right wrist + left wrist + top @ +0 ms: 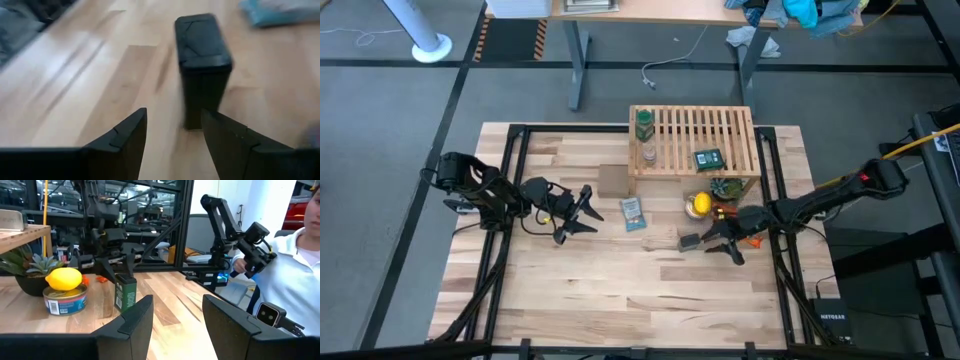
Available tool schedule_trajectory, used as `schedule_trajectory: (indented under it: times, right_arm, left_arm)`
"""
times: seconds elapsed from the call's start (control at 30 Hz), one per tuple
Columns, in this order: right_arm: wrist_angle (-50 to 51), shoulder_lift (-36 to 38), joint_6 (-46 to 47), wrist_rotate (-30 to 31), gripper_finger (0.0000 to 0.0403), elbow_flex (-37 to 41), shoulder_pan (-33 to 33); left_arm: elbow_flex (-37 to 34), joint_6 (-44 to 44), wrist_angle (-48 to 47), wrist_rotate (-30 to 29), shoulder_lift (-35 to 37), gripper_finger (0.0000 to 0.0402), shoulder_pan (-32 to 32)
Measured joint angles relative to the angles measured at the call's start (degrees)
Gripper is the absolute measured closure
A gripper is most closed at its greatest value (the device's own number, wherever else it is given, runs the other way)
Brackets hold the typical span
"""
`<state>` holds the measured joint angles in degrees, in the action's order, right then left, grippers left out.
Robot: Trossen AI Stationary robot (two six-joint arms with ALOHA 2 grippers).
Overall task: Shelf spices
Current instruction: Put the black seasoning can on the shelf
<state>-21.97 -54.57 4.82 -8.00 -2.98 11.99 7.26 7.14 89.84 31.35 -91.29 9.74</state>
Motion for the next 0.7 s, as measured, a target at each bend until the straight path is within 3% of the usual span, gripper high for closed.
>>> schedule_trajectory:
  times: [0.13, 0.23, 0.43, 0.7]
  right_arm:
    - [-0.5, 0.0, 0.0, 15.2, 0.0210, 0.0, 5.7]
    - [-0.5, -0.4, 0.7, 22.2, 0.0210, 0.0, 7.7]
    - [-1.1, -0.4, 2.4, 22.9, 0.0210, 0.0, 8.3]
    - [-3.9, -0.5, 2.9, 22.4, 0.0210, 0.0, 8.3]
  left_arm:
    - [0.0, 0.3, 0.0, 0.0, 0.0, 0.0237, 0.0]
    - [0.0, 0.0, 0.0, 0.0, 0.0, 0.0237, 0.0]
    - [0.0, -2.9, -0.9, 0.0, 0.0, 0.0237, 0.0]
    - [0.0, 0.6, -2.7, 0.0, 0.0, 0.0237, 0.0]
